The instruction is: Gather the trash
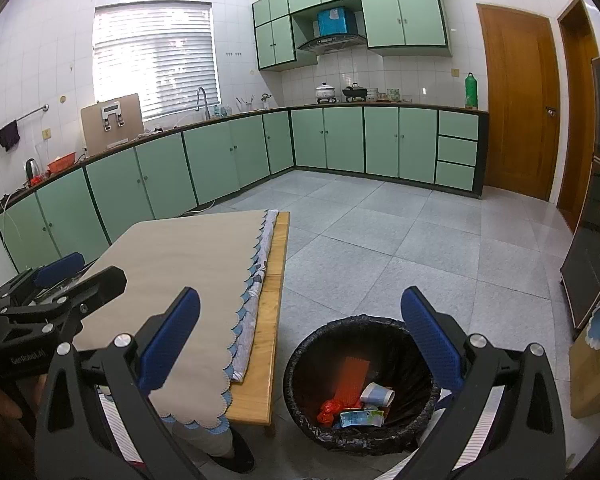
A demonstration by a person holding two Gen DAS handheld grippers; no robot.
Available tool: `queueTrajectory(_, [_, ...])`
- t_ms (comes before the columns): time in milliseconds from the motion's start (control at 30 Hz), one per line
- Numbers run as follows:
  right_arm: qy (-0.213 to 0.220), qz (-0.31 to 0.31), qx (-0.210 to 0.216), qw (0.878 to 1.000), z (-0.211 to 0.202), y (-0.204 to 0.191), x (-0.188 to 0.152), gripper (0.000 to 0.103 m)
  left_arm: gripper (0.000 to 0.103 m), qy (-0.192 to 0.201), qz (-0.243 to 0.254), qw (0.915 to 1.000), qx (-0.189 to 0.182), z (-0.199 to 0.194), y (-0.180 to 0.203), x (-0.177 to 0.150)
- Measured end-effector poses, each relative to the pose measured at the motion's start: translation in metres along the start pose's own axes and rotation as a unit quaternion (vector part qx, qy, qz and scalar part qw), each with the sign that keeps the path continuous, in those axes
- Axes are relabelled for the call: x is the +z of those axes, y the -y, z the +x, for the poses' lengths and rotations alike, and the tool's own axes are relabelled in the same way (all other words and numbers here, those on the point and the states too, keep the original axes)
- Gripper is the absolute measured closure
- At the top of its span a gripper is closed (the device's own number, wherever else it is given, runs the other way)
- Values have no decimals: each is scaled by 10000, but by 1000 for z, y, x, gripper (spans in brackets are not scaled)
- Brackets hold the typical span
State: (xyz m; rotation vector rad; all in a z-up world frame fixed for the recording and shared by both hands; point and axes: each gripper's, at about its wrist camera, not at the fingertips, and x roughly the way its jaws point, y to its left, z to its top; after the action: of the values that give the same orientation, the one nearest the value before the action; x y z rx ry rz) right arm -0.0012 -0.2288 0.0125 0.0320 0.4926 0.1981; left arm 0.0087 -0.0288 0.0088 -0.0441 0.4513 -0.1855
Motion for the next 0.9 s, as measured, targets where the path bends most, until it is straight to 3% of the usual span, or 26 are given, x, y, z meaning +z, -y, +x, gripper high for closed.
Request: queueTrajectory(900, [-1,38,-4,10000,2,1,-1,5,6,-14,-6,10000,4,0,-2,1])
